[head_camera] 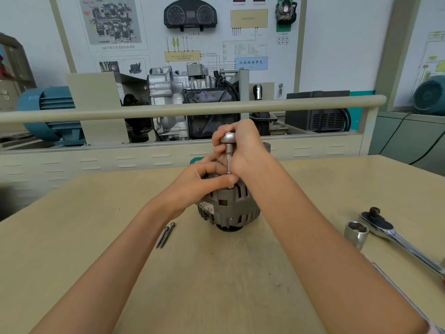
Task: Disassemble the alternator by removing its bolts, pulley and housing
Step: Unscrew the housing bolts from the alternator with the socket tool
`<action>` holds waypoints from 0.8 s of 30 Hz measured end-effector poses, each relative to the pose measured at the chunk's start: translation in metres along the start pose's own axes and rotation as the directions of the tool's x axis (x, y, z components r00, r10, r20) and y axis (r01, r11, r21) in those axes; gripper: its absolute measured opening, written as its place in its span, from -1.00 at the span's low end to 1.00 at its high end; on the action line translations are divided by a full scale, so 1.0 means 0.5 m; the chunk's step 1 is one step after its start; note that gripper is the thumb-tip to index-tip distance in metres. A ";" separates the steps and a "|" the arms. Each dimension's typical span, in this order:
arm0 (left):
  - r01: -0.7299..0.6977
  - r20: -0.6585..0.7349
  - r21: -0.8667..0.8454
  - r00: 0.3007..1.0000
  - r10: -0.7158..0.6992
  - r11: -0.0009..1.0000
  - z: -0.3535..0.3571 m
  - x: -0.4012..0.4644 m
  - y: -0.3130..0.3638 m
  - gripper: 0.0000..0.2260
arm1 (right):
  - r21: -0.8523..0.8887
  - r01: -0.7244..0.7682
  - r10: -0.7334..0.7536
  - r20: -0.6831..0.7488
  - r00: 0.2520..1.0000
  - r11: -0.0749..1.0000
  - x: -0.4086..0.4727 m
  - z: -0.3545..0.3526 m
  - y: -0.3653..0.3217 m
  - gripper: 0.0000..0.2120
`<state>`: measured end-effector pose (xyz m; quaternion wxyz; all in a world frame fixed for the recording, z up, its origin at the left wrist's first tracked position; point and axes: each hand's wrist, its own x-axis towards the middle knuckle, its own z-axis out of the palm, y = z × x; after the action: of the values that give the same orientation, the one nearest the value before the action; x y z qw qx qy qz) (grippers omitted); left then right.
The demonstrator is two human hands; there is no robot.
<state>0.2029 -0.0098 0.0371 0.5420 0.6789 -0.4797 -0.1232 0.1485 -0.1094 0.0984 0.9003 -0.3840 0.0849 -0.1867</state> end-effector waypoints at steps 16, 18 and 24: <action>-0.002 0.007 0.002 1.000 0.002 1.000 -0.005 0.005 -0.011 -0.93 | -0.058 0.025 -0.024 0.028 0.999 0.998 -0.007 0.005 0.005 -0.79; -0.012 0.003 0.053 1.000 0.012 0.999 -0.007 0.008 -0.018 -0.92 | -0.099 0.318 -0.331 -0.178 0.926 0.943 -0.011 0.011 0.026 -0.83; 0.006 0.005 0.015 1.000 -0.006 1.000 -0.003 0.002 -0.010 -0.96 | -0.175 0.340 -0.366 -0.152 0.918 0.924 -0.014 0.015 0.033 -0.82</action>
<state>0.2071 -0.0102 0.0338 0.5352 0.6839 -0.4802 -0.1230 0.1488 -0.0909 0.0918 0.8099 -0.4387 0.1090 -0.3738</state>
